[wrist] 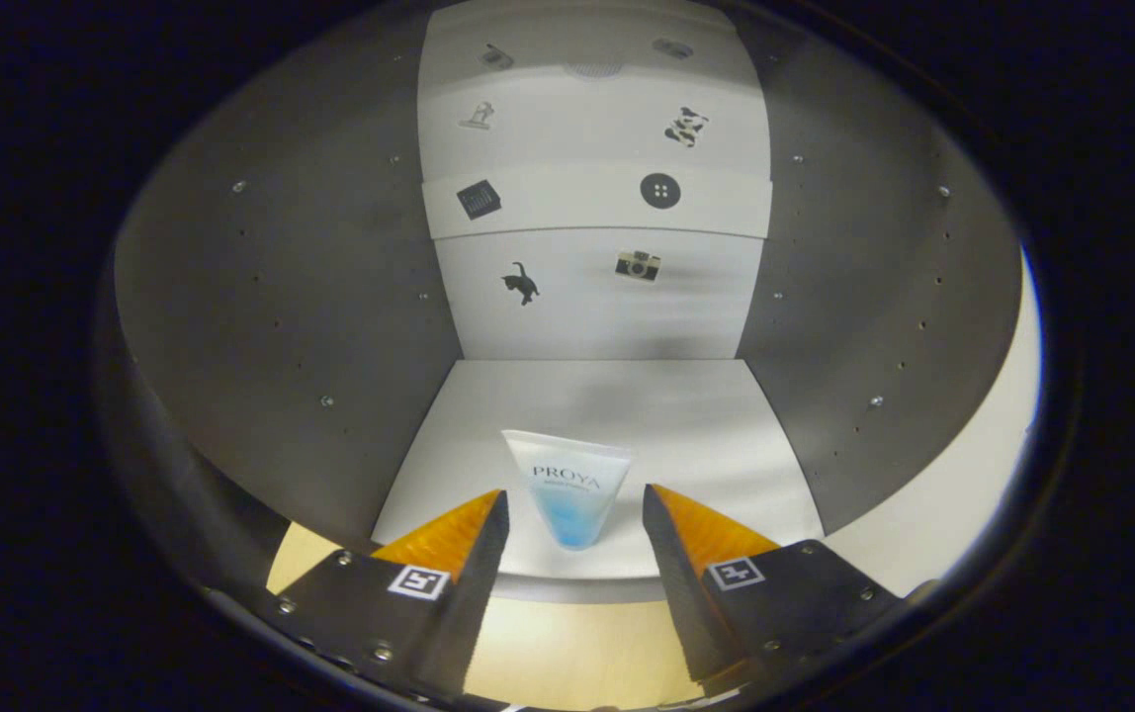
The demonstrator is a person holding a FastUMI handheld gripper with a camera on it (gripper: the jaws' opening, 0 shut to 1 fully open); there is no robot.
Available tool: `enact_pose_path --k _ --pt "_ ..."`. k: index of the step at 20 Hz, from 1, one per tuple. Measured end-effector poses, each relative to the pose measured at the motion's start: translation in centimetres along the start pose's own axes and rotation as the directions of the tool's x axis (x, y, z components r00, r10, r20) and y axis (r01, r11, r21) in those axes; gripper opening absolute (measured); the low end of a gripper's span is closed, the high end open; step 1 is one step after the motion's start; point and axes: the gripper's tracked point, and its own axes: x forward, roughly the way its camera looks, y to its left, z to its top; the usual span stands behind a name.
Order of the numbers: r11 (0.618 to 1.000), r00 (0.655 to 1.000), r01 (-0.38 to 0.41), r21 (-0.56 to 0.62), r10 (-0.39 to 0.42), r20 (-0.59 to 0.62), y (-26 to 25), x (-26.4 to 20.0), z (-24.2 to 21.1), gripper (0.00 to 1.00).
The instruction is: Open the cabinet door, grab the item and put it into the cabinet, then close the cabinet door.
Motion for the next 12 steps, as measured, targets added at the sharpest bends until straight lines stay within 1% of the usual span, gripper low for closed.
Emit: enact_pose_path --k 5,10,12 --pt "1.000 0.994 0.025 -0.015 -0.023 0.109 -0.2 -5.2 0.6 0.82" --pt "0.995 0.969 0.084 -0.048 -0.071 0.235 -0.8 -11.6 0.1 0.82" --pt "0.993 0.960 0.103 -0.049 -0.086 0.267 -1.1 -14.1 -0.5 0.82"
